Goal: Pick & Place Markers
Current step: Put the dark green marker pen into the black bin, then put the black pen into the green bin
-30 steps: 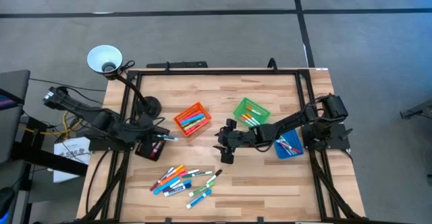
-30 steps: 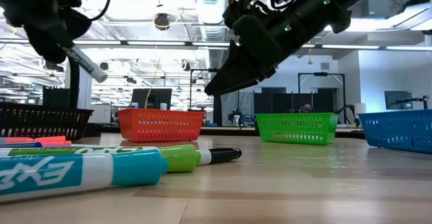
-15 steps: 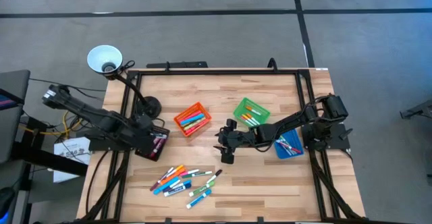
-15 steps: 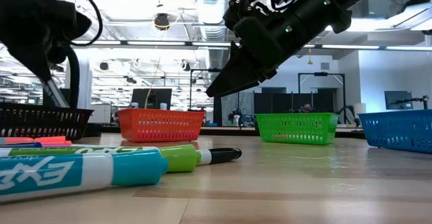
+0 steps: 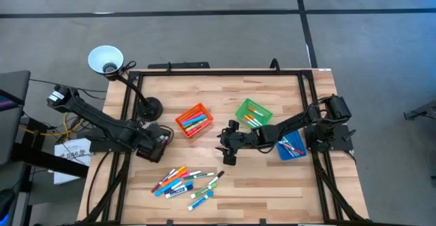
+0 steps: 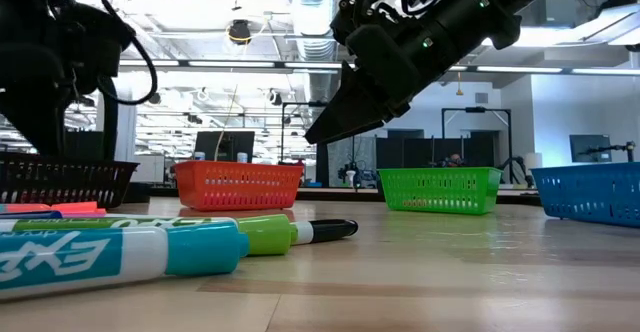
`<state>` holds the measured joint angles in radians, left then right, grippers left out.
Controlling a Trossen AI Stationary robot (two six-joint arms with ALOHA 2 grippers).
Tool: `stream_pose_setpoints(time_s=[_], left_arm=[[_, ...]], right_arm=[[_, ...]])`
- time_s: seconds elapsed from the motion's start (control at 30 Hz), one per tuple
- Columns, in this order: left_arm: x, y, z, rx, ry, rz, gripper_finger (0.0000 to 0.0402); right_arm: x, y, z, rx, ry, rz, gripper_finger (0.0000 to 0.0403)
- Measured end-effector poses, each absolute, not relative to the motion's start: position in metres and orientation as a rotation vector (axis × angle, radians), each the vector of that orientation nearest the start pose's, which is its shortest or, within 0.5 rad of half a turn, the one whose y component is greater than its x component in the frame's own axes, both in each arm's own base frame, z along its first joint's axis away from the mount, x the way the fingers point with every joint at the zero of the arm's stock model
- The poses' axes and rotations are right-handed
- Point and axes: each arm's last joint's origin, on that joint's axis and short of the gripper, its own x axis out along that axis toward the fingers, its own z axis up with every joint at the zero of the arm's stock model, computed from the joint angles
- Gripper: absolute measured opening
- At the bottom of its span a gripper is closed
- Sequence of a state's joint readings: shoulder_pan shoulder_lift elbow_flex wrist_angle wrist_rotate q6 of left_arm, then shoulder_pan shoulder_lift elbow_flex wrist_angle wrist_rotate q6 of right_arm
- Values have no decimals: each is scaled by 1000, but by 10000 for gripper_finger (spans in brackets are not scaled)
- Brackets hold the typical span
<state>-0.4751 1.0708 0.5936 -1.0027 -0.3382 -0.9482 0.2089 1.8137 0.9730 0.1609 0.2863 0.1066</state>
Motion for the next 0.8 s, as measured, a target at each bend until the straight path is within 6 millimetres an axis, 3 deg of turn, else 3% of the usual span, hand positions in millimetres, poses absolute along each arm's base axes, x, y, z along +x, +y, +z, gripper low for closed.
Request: stream_pose_setpoints(time_s=[0.23, 0.47, 0.67, 0.8], left_arm=[[143, -66, 182, -318, 1232, 422, 151], [156, -72, 209, -391, 1116, 362, 145], [176, -80, 235, -384, 878, 280, 134], [191, -85, 243, -336, 676, 213, 129]], right_arm=[[360, 69, 157, -53, 653, -85, 230], [359, 78, 157, 34, 677, 185, 230], [359, 100, 152, -8, 646, 342, 230], [360, 122, 134, -55, 623, 408, 230]])
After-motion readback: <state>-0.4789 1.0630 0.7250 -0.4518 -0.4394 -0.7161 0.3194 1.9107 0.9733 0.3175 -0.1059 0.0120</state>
